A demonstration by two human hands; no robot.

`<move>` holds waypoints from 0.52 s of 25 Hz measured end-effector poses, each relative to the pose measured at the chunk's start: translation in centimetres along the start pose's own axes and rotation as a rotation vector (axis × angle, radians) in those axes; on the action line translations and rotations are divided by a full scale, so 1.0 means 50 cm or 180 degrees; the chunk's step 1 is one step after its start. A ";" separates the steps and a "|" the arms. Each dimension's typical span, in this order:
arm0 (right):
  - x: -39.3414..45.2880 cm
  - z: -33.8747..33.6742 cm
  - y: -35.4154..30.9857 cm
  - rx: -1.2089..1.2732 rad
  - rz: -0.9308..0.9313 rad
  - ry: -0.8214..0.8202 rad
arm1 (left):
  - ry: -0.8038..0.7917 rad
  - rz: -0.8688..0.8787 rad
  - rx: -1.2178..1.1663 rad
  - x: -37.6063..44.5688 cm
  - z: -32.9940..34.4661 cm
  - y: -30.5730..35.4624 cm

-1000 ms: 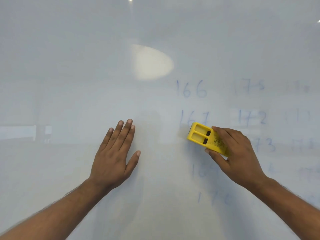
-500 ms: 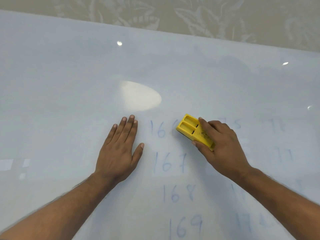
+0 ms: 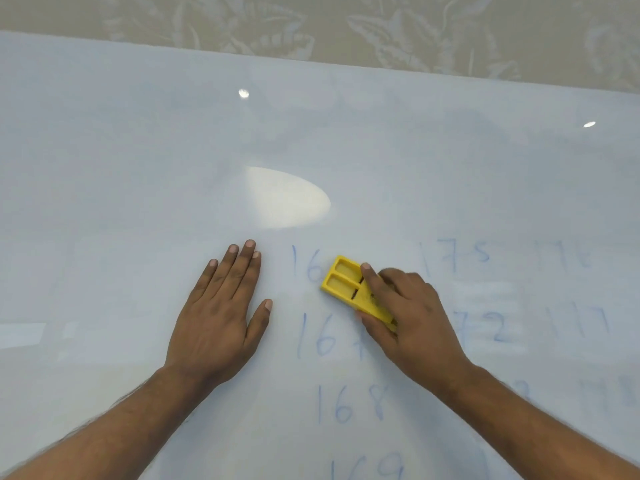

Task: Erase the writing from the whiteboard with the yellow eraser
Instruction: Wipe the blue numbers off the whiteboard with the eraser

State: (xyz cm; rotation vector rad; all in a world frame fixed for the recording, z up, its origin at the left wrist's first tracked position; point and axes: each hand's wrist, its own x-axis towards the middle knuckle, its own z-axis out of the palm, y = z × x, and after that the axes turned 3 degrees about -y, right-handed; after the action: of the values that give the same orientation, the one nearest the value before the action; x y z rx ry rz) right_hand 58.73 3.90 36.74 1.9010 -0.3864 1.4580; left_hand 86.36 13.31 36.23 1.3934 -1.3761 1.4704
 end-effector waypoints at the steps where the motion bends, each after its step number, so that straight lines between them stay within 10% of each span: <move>1: -0.016 -0.004 0.006 -0.0027 -0.0063 -0.0042 | -0.0005 -0.0011 0.0012 -0.002 0.000 0.001; 13: 0.110 0.039 -0.044 0.0273 0.0074 0.0256 | 0.0039 -0.0139 0.0051 -0.025 0.003 0.008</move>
State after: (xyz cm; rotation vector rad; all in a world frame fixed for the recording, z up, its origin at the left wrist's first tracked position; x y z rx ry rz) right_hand 63.24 5.11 40.84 1.9034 -0.3135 1.5838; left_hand 86.28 13.30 34.93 1.4134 -1.3208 1.4623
